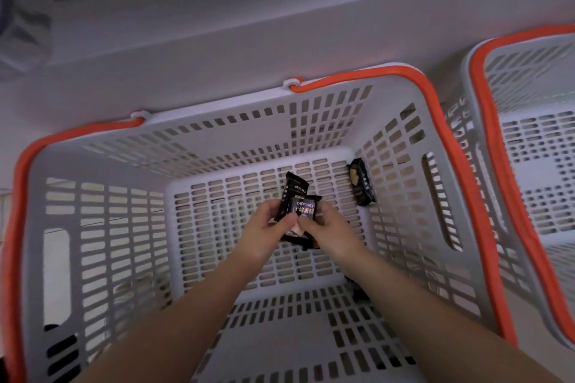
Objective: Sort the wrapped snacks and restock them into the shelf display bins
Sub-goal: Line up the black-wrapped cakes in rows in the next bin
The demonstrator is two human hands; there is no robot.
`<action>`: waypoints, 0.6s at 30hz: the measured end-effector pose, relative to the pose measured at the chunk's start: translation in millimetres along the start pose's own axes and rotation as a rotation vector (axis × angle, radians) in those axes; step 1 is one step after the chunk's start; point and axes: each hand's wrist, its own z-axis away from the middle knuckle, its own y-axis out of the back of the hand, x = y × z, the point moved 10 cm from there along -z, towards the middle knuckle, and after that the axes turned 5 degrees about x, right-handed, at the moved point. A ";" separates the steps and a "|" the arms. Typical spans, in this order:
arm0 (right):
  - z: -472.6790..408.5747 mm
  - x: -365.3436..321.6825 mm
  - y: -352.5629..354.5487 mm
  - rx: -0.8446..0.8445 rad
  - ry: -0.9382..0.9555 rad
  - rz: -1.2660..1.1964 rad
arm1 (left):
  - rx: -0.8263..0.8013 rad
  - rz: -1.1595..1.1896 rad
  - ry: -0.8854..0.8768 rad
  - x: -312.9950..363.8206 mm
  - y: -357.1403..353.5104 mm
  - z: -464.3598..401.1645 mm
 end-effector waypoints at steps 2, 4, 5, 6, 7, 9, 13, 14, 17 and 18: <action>-2.8 4.3 -1.9 -0.023 -0.023 0.117 | 0.012 -0.008 0.035 -8.0 3.9 -1.1; -7.1 1.8 6.6 -0.007 0.039 0.323 | 0.037 0.002 0.066 -15.2 11.4 -3.5; -9.4 -1.3 16.0 0.044 0.107 0.500 | 0.059 -0.046 0.067 -17.3 17.0 -5.2; -10.7 -3.9 25.0 0.097 0.174 0.693 | 0.082 -0.141 0.058 -18.7 23.2 -6.8; -11.4 -3.4 31.2 0.124 0.222 0.865 | 0.102 -0.259 0.042 -19.5 29.4 -8.1; -12.3 6.7 34.7 0.096 0.250 1.079 | 0.125 -0.473 -0.011 -18.2 39.3 -10.2; -13.7 19.4 24.0 0.039 0.307 1.282 | 0.100 -0.660 -0.089 -17.8 48.8 -10.8; -13.7 20.2 21.2 0.033 0.324 1.314 | 0.088 -0.665 -0.097 -18.5 49.5 -10.6; -11.0 20.6 14.4 -0.006 0.369 1.326 | 0.064 -0.638 -0.123 -17.5 48.4 -8.4; -9.6 20.2 11.4 -0.034 0.390 1.286 | 0.061 -0.625 -0.130 -16.9 47.2 -7.6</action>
